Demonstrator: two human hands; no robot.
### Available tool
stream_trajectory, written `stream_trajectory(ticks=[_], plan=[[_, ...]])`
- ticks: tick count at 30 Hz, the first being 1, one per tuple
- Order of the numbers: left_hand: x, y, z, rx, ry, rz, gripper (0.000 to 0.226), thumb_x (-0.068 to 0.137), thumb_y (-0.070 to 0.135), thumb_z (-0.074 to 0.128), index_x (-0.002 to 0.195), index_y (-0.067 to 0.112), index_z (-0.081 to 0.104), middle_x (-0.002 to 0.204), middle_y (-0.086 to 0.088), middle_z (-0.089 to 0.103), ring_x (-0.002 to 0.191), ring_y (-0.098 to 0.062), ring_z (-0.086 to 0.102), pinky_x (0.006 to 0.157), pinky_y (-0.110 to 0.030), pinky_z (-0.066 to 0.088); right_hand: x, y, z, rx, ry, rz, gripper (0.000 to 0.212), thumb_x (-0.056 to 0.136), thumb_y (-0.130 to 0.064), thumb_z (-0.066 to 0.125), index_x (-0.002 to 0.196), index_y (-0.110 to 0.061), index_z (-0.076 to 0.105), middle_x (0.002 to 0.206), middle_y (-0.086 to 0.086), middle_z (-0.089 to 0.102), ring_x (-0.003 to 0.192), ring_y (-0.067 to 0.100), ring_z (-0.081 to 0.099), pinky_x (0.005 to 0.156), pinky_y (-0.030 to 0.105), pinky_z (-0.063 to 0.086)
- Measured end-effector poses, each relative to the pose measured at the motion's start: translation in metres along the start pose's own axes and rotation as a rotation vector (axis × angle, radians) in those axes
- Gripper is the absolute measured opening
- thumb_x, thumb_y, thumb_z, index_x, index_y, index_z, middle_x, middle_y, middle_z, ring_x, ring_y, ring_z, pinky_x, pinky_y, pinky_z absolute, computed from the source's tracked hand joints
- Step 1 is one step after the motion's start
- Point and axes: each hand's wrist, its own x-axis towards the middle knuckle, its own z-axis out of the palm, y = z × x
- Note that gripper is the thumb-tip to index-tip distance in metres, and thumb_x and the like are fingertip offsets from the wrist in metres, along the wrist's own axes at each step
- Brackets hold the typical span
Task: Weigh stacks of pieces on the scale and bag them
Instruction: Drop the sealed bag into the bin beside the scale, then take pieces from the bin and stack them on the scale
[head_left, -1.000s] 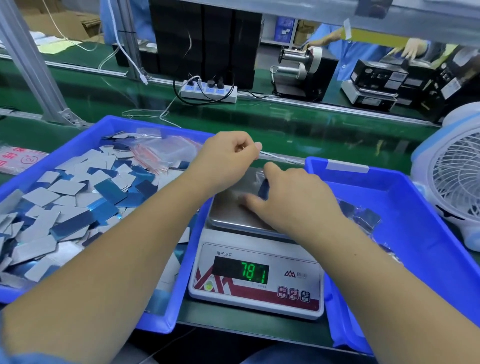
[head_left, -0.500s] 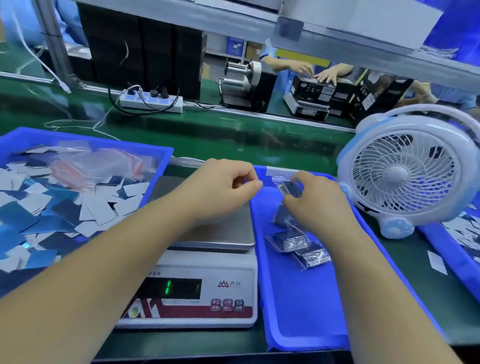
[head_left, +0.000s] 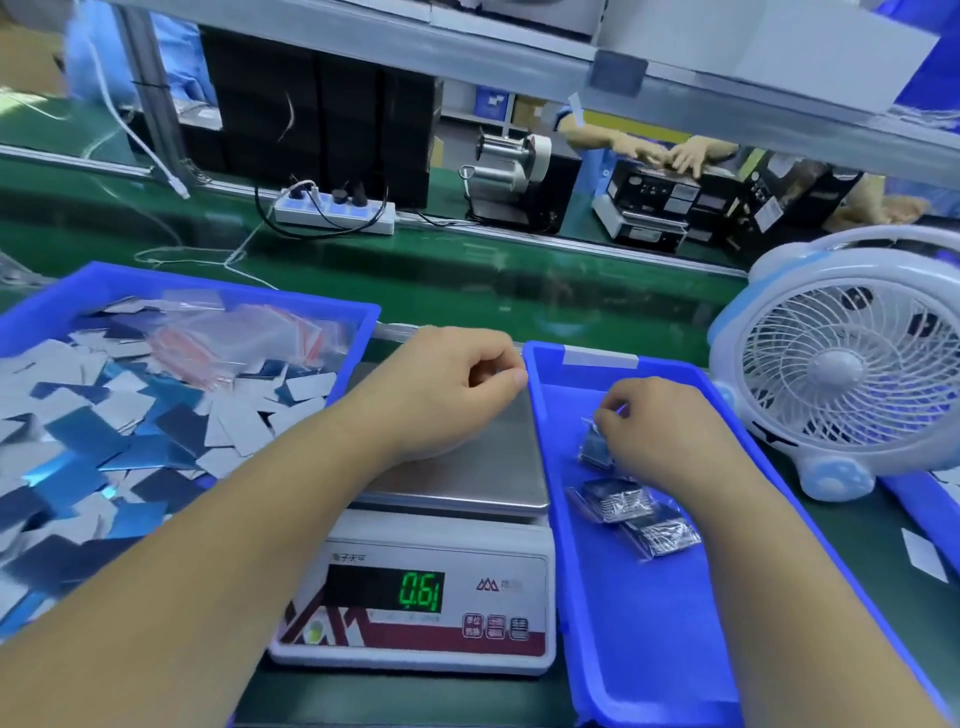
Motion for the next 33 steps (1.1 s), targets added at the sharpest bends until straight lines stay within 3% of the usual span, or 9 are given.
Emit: stream_trajectory(ticks=[5, 8, 12, 18, 23, 27, 31, 33], plan=[[0.004, -0.012, -0.039, 0.167, -0.017, -0.109, 0.019, 0.093, 0.021, 0.057, 0.081, 0.033, 0.066, 0.057, 0.024, 0.056, 0.059, 0.003, 0.05, 0.05, -0.014, 0.035, -0.005, -0.064, -0.009, 0.014, -0.028, -0.239, 0.017, 0.09, -0.041, 0.052, 0.084, -0.028, 0.062, 0.08, -0.01, 0.064, 0.075, 0.015, 0.059, 0.065, 0.033, 0.052], [-0.007, -0.037, -0.07, 0.235, 0.007, -0.243, 0.018, 0.091, 0.02, 0.057, 0.079, 0.029, 0.066, 0.056, 0.018, 0.059, 0.054, 0.005, 0.052, 0.048, -0.013, 0.038, -0.007, -0.101, -0.004, 0.024, -0.058, -0.341, 0.018, 0.09, -0.041, 0.053, 0.082, -0.026, 0.059, 0.079, -0.009, 0.062, 0.079, 0.019, 0.059, 0.071, 0.036, 0.053], [-0.032, -0.081, -0.115, 0.38, 0.011, -0.485, 0.012, 0.088, 0.024, 0.06, 0.078, 0.03, 0.064, 0.07, 0.013, 0.064, 0.063, -0.009, 0.066, 0.055, -0.024, 0.046, -0.008, -0.134, 0.008, 0.008, -0.064, -0.437, 0.023, 0.09, -0.044, 0.051, 0.078, -0.025, 0.055, 0.077, -0.011, 0.059, 0.075, 0.014, 0.056, 0.067, 0.033, 0.052], [-0.065, -0.126, -0.149, 0.533, -0.152, -0.719, 0.016, 0.079, 0.03, 0.075, 0.086, 0.032, 0.061, 0.092, 0.014, 0.06, 0.077, -0.002, 0.053, 0.059, -0.024, 0.041, -0.007, -0.16, 0.02, -0.034, -0.054, -0.521, 0.023, 0.088, -0.049, 0.049, 0.08, -0.029, 0.055, 0.076, -0.013, 0.059, 0.073, 0.011, 0.056, 0.062, 0.031, 0.05], [-0.065, -0.124, -0.127, 0.516, -0.251, -0.67, 0.044, 0.072, 0.046, 0.081, 0.107, 0.033, 0.057, 0.104, 0.009, 0.05, 0.088, -0.013, 0.052, 0.065, -0.028, 0.04, -0.007, -0.16, 0.024, 0.137, -0.005, -0.507, 0.014, 0.088, -0.038, 0.053, 0.077, -0.032, 0.06, 0.074, -0.017, 0.063, 0.074, 0.006, 0.058, 0.066, 0.034, 0.052], [-0.058, -0.12, -0.096, 0.632, -0.292, -0.574, 0.073, 0.07, 0.065, 0.072, 0.13, 0.029, 0.05, 0.12, -0.001, 0.04, 0.115, -0.025, 0.038, 0.088, -0.038, 0.044, -0.007, -0.149, 0.026, 0.275, 0.008, -0.479, 0.018, 0.085, -0.029, 0.056, 0.069, -0.037, 0.059, 0.069, -0.021, 0.062, 0.071, -0.002, 0.055, 0.059, 0.025, 0.044], [-0.048, -0.12, -0.083, 0.731, -0.225, -0.497, 0.075, 0.075, 0.062, 0.065, 0.138, 0.028, 0.043, 0.13, -0.005, 0.037, 0.121, -0.03, 0.031, 0.097, -0.045, 0.038, -0.006, -0.144, 0.024, 0.362, 0.028, -0.465, 0.022, 0.085, -0.027, 0.059, 0.067, -0.038, 0.058, 0.078, -0.036, 0.059, 0.075, -0.007, 0.055, 0.056, 0.017, 0.037], [-0.046, -0.121, -0.079, 0.735, -0.268, -0.496, 0.073, 0.077, 0.063, 0.062, 0.139, 0.029, 0.042, 0.134, -0.006, 0.035, 0.123, -0.031, 0.028, 0.099, -0.047, 0.032, -0.007, -0.144, 0.025, 0.375, 0.029, -0.472, 0.022, 0.086, -0.026, 0.06, 0.067, -0.038, 0.058, 0.078, -0.036, 0.059, 0.075, -0.006, 0.056, 0.057, 0.017, 0.036]])
